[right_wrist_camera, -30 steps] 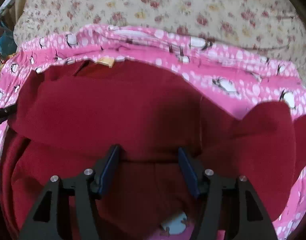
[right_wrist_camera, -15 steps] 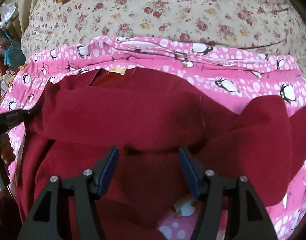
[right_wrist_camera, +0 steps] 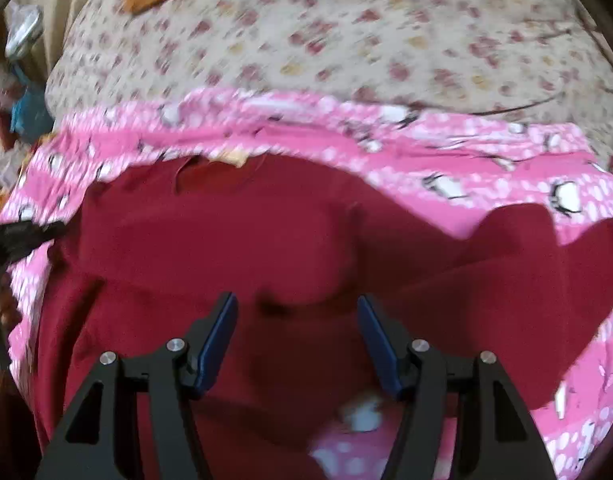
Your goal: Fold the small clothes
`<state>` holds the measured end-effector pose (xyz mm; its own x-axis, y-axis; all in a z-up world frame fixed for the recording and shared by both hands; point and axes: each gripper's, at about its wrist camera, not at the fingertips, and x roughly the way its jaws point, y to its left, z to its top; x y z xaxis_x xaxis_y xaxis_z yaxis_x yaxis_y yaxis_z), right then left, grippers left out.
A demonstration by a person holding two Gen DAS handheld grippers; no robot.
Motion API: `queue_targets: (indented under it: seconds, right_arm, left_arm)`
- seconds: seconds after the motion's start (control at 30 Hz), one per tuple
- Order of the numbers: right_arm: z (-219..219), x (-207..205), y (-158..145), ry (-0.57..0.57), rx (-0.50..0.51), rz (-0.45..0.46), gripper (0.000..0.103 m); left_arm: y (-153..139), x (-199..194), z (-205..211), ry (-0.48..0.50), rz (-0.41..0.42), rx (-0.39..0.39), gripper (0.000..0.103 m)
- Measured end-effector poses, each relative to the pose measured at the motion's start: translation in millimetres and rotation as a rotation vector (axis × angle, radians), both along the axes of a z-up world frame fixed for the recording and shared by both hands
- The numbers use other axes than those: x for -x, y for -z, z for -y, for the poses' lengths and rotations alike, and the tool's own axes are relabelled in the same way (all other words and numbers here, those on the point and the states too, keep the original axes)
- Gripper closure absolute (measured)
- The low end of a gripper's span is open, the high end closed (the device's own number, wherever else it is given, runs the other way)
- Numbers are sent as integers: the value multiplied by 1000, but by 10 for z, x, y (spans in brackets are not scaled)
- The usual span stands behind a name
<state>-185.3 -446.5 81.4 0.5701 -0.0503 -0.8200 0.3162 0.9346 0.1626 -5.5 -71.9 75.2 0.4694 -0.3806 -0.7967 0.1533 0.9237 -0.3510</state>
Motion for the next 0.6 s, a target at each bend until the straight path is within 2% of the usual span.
queue_targets:
  seconds: [0.1,0.17,0.23,0.33,0.4,0.43,0.53,0.6]
  right_arm:
    - [177,-5,13,54,-7,7,38]
    - [252,-64,126,82,9,-28,38]
    - [293,-145,307,88,-2,-87,38]
    - [284,-126,364,79,2,-83,37]
    - [295,-77,328,72,-12,-83,37]
    - [303,-30,294,70,-21,-79,37]
    - [337,167,162,60,-17,-52,37]
    - [417,332,63,65,-11,-30,36]
  left_arm:
    - [-184,167,142,50,56,-14,102]
    - [-174,240,267,78,61,-41,97]
    - [-28,286,388,95,15,-74,97]
    - [287,354,510,104,-51,-156,97]
    - [315,432,542,106,3,-183,97]
    - [296,441,561,107,1,-197,96]
    - [203,460,542,91,-18,-177,96]
    - [96,514,515,81,13,-144,96]
